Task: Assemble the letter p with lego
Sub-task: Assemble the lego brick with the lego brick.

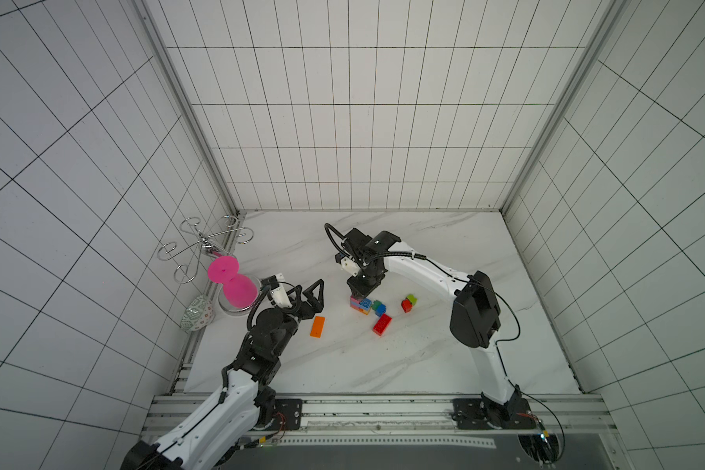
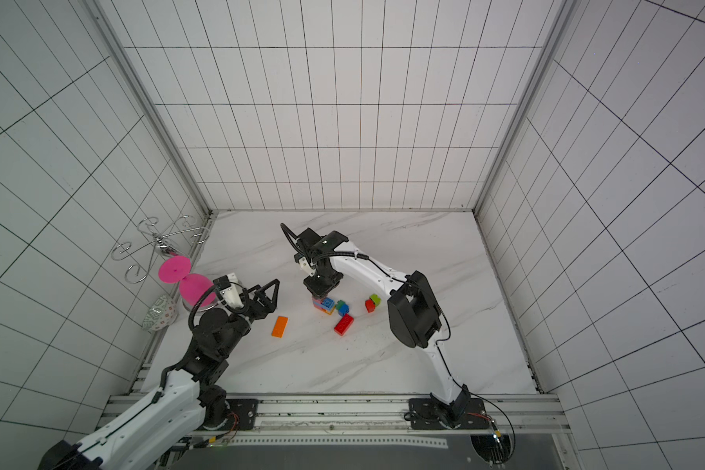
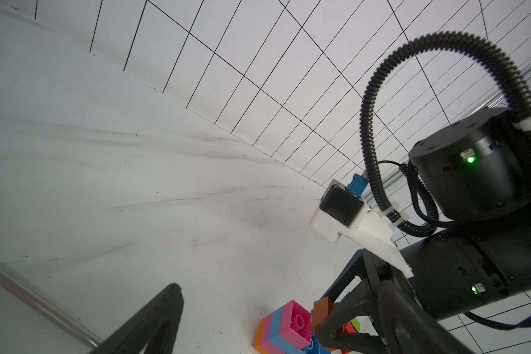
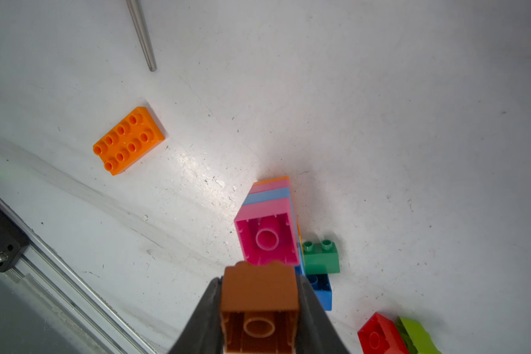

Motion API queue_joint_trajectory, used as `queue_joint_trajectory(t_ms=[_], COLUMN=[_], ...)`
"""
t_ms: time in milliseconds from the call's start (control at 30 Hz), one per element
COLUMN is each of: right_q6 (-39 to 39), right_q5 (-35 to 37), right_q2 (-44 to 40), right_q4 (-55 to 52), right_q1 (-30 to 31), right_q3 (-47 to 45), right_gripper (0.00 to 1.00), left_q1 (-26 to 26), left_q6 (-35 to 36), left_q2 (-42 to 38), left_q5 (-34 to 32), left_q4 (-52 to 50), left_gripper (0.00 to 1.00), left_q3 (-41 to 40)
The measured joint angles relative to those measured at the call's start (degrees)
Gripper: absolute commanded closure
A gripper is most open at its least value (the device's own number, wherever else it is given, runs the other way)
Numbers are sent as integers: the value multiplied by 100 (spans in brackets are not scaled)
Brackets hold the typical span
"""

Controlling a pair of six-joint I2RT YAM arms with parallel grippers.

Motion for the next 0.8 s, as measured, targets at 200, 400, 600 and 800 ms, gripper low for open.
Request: queue_joint_trajectory(t_ms=[200,400,600,800], right_q6=[-229,-367,-457,-531], right_q5=[20,7,15,59], right_q2=[498,813,835,846], right_q4=[-483,-769,-892,-922], right_q1=[26,26,26,26], right_q3=[798,1097,1123,1134], right_gripper=[90,90,90,90], left_q1=[0,0,-2,0], left_q6=[0,0,0,0], left_q2=[20,20,28,31], left_q5=[-7,-7,-7,-4], left_q4=[-20,-20,-20,-20], left_gripper=[2,2,2,2], left_q3=[0,0,-2,-2])
